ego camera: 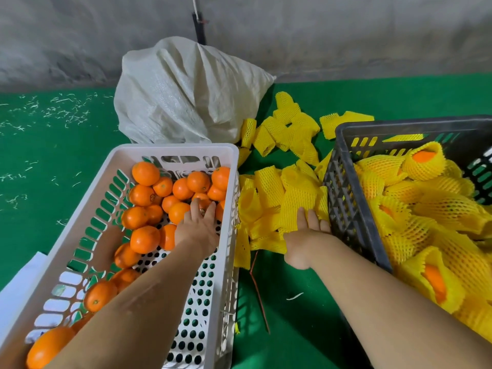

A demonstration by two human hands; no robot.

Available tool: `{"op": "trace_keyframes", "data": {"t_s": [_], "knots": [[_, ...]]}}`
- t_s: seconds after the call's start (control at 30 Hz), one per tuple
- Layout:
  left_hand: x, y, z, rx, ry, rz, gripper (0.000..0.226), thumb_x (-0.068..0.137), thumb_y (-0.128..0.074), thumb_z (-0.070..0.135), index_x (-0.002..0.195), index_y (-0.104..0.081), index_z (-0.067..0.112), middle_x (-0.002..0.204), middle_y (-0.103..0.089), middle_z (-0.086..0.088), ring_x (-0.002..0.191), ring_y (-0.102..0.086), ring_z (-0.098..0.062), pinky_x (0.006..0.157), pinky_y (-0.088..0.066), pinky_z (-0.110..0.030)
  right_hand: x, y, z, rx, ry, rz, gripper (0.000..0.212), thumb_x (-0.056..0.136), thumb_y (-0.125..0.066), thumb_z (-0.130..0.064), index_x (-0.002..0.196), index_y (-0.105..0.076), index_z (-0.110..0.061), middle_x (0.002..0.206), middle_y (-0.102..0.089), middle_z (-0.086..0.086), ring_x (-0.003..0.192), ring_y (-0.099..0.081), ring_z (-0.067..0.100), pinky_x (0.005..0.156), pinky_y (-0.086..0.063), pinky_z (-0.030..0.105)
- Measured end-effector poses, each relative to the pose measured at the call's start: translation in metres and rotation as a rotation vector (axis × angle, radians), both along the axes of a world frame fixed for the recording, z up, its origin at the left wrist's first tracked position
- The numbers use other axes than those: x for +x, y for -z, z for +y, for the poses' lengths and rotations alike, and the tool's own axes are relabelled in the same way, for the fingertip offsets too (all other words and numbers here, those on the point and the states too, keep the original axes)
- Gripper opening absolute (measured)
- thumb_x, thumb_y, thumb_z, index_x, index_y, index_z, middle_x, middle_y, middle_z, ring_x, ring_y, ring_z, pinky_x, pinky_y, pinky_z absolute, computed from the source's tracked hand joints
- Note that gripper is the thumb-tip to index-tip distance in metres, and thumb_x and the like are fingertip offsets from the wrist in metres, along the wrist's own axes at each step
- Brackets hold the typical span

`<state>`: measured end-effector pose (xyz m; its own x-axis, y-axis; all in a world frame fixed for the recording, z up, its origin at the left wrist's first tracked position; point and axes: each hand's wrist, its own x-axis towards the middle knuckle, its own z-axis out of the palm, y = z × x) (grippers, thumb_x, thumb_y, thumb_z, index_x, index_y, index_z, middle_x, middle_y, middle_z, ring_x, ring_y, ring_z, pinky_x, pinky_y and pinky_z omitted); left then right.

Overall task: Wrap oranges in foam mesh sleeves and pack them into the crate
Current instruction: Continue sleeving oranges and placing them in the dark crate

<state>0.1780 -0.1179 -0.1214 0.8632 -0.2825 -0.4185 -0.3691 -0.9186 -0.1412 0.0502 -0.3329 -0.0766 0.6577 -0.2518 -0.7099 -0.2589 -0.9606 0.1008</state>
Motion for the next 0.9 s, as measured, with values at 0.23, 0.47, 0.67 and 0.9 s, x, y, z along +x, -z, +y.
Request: {"op": "trace_keyframes", "data": {"t_s": [0.23,0.47,0.67,0.9], "knots": [[0.012,-0.003,-0.002,-0.094,-0.043,-0.129,0.083,0.099,-0.061,0.012,0.162,-0.009,0.026,0.145,-0.026,-0.015,0.126,-0.052,-0.034,0.092,-0.054,-0.04,0.003,0.006,-0.003,0.004,0.023,-0.046,0.064,0.102,-0.053,-0.032,0.16,-0.026,-0.024,0.165,0.031,0.01,0.15,0.027,0.043,0.123,0.002,0.054],[0.014,0.003,0.01,-0.241,0.047,-0.184,0.059,0.096,-0.066,0.011,0.142,-0.032,0.026,0.14,-0.046,-0.007,0.114,-0.06,-0.035,0.068,-0.049,-0.041,0.0,0.003,-0.005,-0.027,0.032,-0.046,0.071,0.103,-0.05,-0.03,0.163,-0.013,-0.024,0.165,0.032,0.009,0.15,0.027,0.043,0.125,0.002,0.054],[-0.006,-0.019,0.03,-0.765,-0.229,-0.141,0.077,0.094,-0.075,0.04,0.154,-0.029,0.026,0.144,-0.049,-0.007,0.115,-0.062,-0.028,0.082,-0.053,-0.039,0.001,0.003,-0.005,-0.061,0.035,-0.058,0.068,0.105,-0.049,-0.032,0.163,-0.015,-0.023,0.166,0.031,0.007,0.15,0.028,0.044,0.126,0.002,0.052],[-0.108,-0.081,0.044,-1.534,-0.605,0.123,0.058,0.085,-0.08,0.053,0.136,-0.056,0.043,0.12,-0.07,0.017,0.105,-0.071,-0.007,0.09,-0.06,-0.036,-0.003,0.007,-0.01,-0.101,0.08,-0.109,0.083,0.098,-0.053,-0.017,0.163,-0.001,-0.013,0.166,0.029,0.006,0.152,0.024,0.041,0.126,0.0,0.053]]}}
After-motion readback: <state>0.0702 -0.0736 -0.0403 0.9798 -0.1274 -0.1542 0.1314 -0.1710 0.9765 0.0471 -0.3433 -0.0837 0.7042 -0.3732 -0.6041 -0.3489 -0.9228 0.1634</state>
